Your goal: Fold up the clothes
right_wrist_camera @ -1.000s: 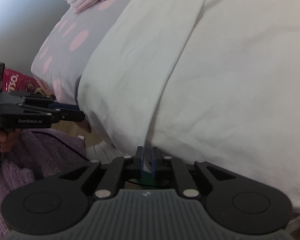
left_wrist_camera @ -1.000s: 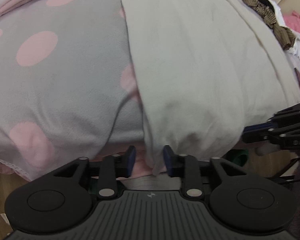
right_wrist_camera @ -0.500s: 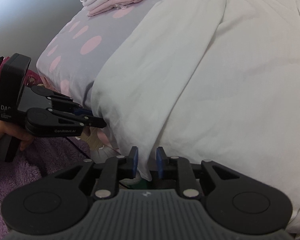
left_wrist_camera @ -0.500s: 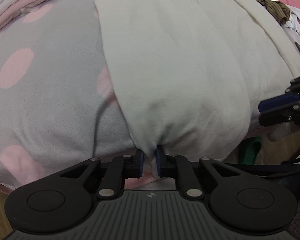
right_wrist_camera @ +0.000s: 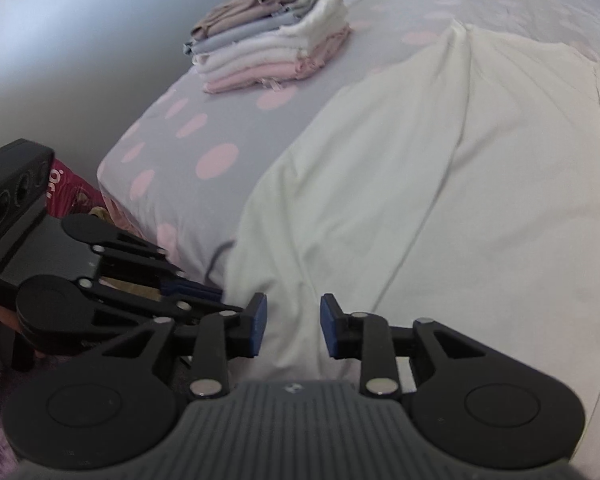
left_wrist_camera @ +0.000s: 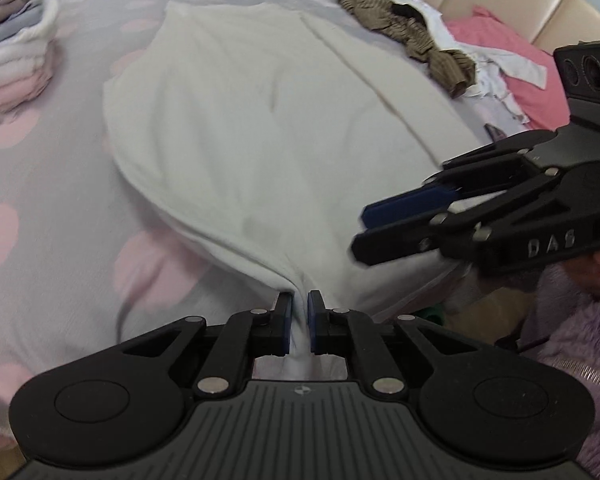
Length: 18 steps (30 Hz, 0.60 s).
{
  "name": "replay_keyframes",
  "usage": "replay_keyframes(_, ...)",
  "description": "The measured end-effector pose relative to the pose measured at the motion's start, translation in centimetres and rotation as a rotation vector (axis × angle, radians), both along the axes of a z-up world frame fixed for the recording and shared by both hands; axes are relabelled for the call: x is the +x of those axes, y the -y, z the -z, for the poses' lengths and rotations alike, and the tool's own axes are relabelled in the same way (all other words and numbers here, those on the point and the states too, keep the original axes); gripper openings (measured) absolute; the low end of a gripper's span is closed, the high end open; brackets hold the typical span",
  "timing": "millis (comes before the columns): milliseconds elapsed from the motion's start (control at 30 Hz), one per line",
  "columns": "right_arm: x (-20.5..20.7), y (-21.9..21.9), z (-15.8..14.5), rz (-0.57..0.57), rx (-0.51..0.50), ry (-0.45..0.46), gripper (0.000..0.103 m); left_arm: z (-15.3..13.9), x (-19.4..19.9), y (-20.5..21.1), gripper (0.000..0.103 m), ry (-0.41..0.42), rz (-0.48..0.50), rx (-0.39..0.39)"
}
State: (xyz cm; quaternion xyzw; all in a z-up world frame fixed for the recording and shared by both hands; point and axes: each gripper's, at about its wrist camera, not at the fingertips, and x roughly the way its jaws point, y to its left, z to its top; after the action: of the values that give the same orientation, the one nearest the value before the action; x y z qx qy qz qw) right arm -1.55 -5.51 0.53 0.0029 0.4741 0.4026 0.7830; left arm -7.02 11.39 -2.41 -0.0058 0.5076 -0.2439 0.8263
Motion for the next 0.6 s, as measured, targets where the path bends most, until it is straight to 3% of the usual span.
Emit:
replay_keyframes(100, 0.8, -0.2, 0.1, 0.019, 0.016, -0.022, 0.034, -0.1, 0.9, 1.3, 0.006, 0.001, 0.023, -0.023)
replay_keyframes(467, 3.8, -0.6, 3.3, 0.115, 0.033, -0.152, 0.037, -0.1, 1.6, 4.1, 0.006, 0.013, 0.112, 0.007)
replay_keyframes(500, 3.9, -0.7, 3.6, 0.115, 0.03, -0.162, 0.034, 0.0, 1.5, 4.0, 0.006, 0.009, 0.115, 0.007)
replay_keyframes(567, 4.1, -0.8, 3.9, 0.109, 0.025, -0.176, 0.019, -0.1, 1.6, 3.5, 0.006, -0.008, 0.124, 0.004)
replay_keyframes(600, 4.1, -0.8, 4.0, 0.105, 0.024, -0.176, 0.019, -0.2, 1.7, 3.3, 0.006, -0.019, 0.129, 0.002)
